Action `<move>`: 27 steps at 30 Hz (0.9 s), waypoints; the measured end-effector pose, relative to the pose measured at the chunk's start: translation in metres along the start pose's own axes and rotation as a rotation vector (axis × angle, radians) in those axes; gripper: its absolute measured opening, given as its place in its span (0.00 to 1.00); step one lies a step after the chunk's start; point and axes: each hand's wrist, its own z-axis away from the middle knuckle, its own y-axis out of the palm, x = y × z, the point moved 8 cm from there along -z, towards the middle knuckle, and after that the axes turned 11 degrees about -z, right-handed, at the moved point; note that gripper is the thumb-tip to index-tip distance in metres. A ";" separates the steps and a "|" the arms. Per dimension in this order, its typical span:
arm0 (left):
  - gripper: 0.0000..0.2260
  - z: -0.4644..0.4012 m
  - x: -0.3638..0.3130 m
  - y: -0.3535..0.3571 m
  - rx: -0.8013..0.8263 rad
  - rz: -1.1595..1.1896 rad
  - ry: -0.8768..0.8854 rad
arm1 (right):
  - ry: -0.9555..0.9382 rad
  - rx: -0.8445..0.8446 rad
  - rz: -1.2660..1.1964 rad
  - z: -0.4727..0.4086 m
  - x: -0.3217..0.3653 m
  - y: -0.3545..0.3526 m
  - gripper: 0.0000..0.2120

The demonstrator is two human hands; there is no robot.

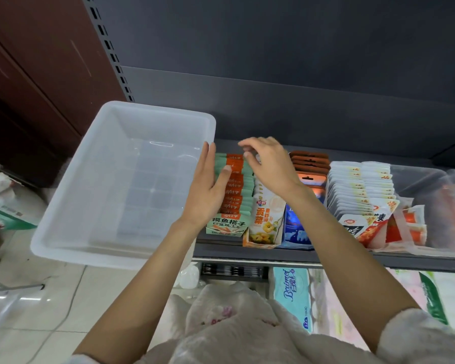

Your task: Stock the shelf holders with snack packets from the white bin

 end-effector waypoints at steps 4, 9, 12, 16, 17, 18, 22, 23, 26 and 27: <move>0.26 0.008 0.009 -0.016 -0.048 0.076 -0.054 | -0.053 0.226 0.013 -0.016 0.004 0.011 0.14; 0.32 0.024 -0.004 -0.009 0.012 -0.101 0.076 | -0.076 0.440 0.180 -0.035 0.006 0.024 0.10; 0.40 0.031 -0.004 0.012 0.087 -0.215 0.127 | -0.099 0.557 0.200 -0.036 0.009 0.027 0.10; 0.45 0.030 0.003 0.028 0.068 -0.460 0.103 | -0.173 0.643 0.209 -0.032 0.021 0.024 0.13; 0.46 0.029 0.002 0.028 0.048 -0.468 0.097 | -0.184 0.657 0.205 -0.030 0.024 0.025 0.13; 0.46 0.027 0.001 0.027 0.032 -0.461 0.088 | -0.175 0.682 0.196 -0.028 0.025 0.027 0.14; 0.46 0.018 -0.002 0.030 0.007 -0.423 0.081 | -0.115 0.703 0.196 -0.021 0.016 0.036 0.14; 0.47 0.016 -0.002 0.030 0.010 -0.387 0.078 | -0.100 0.665 0.176 -0.021 0.014 0.034 0.13; 0.42 0.014 -0.001 0.026 0.033 -0.115 0.041 | 0.009 0.358 -0.043 -0.008 0.007 0.014 0.15; 0.38 0.014 0.001 0.023 0.033 0.012 0.010 | 0.081 0.202 -0.197 0.005 0.004 0.004 0.16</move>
